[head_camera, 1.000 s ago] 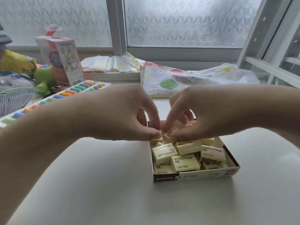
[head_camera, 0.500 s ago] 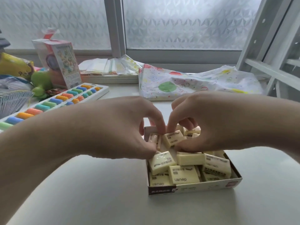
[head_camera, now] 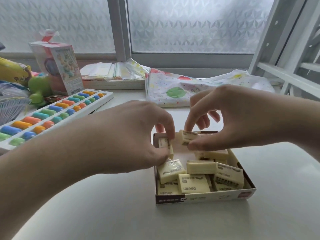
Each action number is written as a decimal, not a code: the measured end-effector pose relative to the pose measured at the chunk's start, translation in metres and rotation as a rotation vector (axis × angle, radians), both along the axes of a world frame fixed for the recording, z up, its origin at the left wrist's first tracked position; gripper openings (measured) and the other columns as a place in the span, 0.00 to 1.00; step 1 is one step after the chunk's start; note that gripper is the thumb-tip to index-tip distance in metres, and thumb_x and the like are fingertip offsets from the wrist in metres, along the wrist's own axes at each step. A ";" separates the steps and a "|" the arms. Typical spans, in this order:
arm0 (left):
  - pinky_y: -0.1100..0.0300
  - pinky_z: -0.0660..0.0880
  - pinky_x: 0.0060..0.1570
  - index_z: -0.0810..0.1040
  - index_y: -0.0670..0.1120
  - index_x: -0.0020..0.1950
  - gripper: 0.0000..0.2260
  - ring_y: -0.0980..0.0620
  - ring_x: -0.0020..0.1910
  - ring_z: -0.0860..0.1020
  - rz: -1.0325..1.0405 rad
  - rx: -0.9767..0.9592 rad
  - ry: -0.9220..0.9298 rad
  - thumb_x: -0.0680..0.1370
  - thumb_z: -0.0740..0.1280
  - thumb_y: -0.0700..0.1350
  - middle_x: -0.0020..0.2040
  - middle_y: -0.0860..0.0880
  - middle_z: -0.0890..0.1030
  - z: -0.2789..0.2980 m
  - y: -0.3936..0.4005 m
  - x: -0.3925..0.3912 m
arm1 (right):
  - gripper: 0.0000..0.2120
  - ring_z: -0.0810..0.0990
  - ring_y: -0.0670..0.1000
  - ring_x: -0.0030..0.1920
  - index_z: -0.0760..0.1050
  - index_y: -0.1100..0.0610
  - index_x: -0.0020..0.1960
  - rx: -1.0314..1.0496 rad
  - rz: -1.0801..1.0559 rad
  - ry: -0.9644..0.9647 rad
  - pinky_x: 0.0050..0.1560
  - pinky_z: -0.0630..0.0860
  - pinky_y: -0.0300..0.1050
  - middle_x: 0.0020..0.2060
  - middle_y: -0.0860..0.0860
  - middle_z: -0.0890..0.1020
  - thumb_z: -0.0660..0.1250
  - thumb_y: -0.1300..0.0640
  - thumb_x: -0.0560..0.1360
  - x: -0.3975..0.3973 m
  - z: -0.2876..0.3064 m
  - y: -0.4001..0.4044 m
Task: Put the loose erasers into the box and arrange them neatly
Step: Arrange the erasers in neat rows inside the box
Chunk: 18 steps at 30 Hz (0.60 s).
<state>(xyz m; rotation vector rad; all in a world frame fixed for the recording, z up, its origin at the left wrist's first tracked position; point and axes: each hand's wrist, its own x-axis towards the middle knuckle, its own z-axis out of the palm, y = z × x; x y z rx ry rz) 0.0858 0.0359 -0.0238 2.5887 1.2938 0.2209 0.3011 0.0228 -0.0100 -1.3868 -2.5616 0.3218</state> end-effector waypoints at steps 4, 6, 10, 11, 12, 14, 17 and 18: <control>0.65 0.73 0.44 0.78 0.66 0.52 0.14 0.67 0.49 0.73 -0.020 0.100 0.101 0.70 0.63 0.67 0.49 0.64 0.75 0.001 -0.001 -0.001 | 0.18 0.77 0.42 0.46 0.84 0.40 0.44 -0.014 -0.016 -0.018 0.41 0.72 0.36 0.41 0.41 0.79 0.71 0.30 0.61 -0.005 -0.004 0.000; 0.64 0.75 0.47 0.78 0.65 0.53 0.14 0.65 0.50 0.74 -0.021 0.120 0.123 0.72 0.62 0.67 0.50 0.64 0.75 0.001 -0.003 -0.001 | 0.18 0.77 0.42 0.46 0.84 0.39 0.43 -0.014 -0.018 -0.023 0.41 0.73 0.37 0.42 0.40 0.79 0.70 0.29 0.62 -0.009 -0.007 -0.001; 0.61 0.77 0.50 0.77 0.67 0.56 0.11 0.63 0.52 0.75 -0.013 -0.005 0.109 0.74 0.63 0.58 0.53 0.64 0.74 0.004 -0.007 0.001 | 0.17 0.77 0.39 0.47 0.84 0.40 0.42 -0.009 -0.032 -0.067 0.43 0.73 0.34 0.43 0.39 0.77 0.70 0.29 0.64 -0.013 -0.009 -0.004; 0.62 0.78 0.49 0.77 0.67 0.56 0.11 0.63 0.52 0.76 0.008 -0.049 0.099 0.74 0.64 0.57 0.54 0.64 0.74 0.004 -0.008 0.002 | 0.17 0.76 0.38 0.47 0.84 0.40 0.42 -0.010 -0.036 -0.073 0.45 0.72 0.32 0.43 0.39 0.77 0.70 0.29 0.65 -0.013 -0.009 -0.005; 0.62 0.79 0.46 0.78 0.66 0.56 0.11 0.62 0.50 0.77 0.035 -0.090 0.079 0.74 0.65 0.55 0.53 0.64 0.75 0.005 -0.008 0.003 | 0.16 0.75 0.37 0.48 0.84 0.40 0.43 -0.011 -0.040 -0.077 0.47 0.71 0.32 0.43 0.39 0.77 0.70 0.30 0.65 -0.014 -0.008 -0.006; 0.61 0.79 0.42 0.80 0.64 0.53 0.10 0.61 0.46 0.79 0.080 -0.134 0.032 0.73 0.68 0.52 0.50 0.63 0.76 0.005 -0.007 0.005 | 0.17 0.75 0.39 0.47 0.84 0.40 0.43 -0.006 -0.050 -0.094 0.46 0.73 0.35 0.42 0.41 0.77 0.69 0.29 0.66 -0.015 -0.007 -0.008; 0.66 0.74 0.37 0.83 0.62 0.51 0.09 0.64 0.41 0.77 0.116 -0.135 0.008 0.72 0.70 0.51 0.44 0.63 0.77 0.003 -0.004 0.008 | 0.16 0.76 0.43 0.45 0.82 0.41 0.43 0.033 -0.045 -0.100 0.42 0.75 0.40 0.40 0.44 0.77 0.66 0.31 0.68 -0.013 -0.005 -0.008; 0.68 0.72 0.34 0.83 0.62 0.51 0.08 0.66 0.38 0.77 0.127 -0.132 0.003 0.72 0.71 0.52 0.40 0.63 0.76 0.003 -0.003 0.008 | 0.15 0.76 0.44 0.44 0.81 0.42 0.43 0.045 -0.039 -0.080 0.42 0.75 0.41 0.39 0.44 0.77 0.66 0.32 0.69 -0.011 -0.003 -0.007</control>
